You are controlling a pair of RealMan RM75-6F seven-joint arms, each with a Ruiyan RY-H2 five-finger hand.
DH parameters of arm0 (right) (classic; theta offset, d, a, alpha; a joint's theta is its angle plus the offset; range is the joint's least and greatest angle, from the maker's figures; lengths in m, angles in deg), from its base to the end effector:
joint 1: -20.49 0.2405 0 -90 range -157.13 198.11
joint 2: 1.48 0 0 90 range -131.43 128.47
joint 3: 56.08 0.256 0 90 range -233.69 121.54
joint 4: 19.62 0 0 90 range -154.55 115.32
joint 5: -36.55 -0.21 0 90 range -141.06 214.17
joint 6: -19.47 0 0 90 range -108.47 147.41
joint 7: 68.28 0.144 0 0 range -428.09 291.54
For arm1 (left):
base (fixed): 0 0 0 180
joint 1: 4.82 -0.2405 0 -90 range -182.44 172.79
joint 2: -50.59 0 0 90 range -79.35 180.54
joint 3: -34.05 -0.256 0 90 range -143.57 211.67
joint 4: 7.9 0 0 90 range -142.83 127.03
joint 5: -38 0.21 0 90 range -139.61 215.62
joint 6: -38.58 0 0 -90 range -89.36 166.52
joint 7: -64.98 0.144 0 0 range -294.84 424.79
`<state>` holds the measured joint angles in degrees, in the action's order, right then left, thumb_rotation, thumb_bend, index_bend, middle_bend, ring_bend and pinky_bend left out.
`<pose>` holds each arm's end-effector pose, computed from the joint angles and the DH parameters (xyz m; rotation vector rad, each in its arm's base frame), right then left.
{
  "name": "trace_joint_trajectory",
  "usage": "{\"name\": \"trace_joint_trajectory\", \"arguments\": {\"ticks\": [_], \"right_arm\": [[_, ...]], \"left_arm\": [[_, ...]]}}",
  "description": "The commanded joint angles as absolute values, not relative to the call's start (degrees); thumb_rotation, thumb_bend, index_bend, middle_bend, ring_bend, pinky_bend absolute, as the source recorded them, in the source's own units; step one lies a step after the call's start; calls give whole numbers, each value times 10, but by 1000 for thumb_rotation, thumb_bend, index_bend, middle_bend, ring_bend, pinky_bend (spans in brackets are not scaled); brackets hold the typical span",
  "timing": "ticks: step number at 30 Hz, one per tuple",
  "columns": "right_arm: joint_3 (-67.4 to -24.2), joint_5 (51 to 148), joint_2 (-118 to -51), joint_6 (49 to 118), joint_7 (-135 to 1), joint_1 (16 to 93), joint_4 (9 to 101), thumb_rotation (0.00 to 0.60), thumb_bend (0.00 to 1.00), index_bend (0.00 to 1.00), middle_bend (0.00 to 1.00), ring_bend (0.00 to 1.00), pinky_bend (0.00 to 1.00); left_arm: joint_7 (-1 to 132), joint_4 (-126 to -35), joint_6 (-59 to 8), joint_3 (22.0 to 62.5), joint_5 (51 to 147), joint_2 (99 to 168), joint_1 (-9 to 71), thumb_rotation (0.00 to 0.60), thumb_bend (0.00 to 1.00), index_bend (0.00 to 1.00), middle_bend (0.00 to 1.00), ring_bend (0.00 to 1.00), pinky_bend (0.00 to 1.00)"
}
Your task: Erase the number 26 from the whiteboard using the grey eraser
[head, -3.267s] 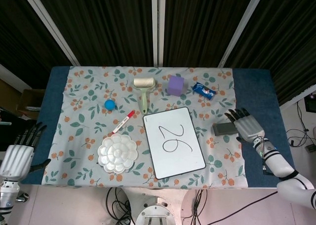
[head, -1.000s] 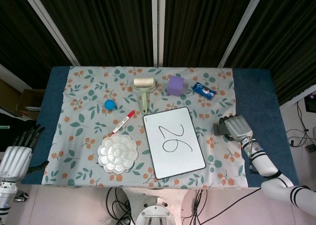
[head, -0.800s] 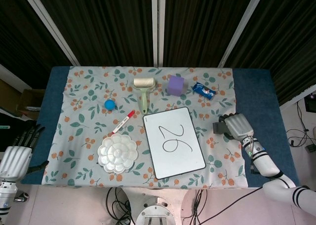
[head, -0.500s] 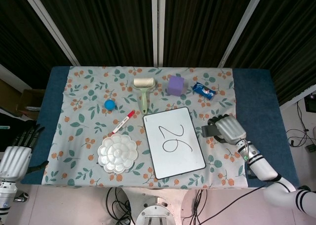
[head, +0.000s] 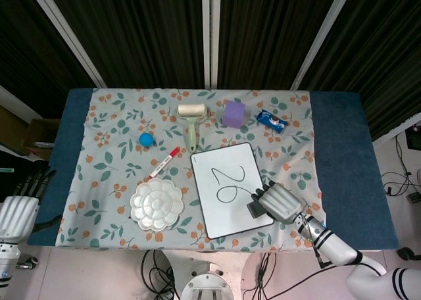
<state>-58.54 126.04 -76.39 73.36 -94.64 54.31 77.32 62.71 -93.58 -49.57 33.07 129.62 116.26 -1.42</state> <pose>-0.1843 -0.2482 0.0108 2.2800 -0.5406 0.7336 -0.3247 0.1597 0.1534 -1.4763 -0.8537 -0.8903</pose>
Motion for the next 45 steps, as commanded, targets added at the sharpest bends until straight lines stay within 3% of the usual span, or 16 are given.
{"name": "trace_joint_trajectory", "arguments": {"ticks": [1,20,33,45], "right_arm": [[-586,1237,-781,721,-993,542,780,600,262,775,656,603,701],[-562,1186,-839,693,-995,566,726,600,262,788,661,605,707],[-505,1120,-922,671,-1005,612,648,600,266,789,666,610,716],[-451,1047,-1003,654,-1025,670,520,600,271,789,666,610,716]], "left_arm": [[626,-934,-495,330,1296,1164,-15,600,0,32,47,44,176],[616,-924,-499,332,1293,1163,-18,600,0,32,47,44,176],[614,-925,-502,333,1289,1158,-21,600,0,32,47,44,176],[606,-921,-506,334,1287,1153,-26,600,0,32,47,44,175]]}}
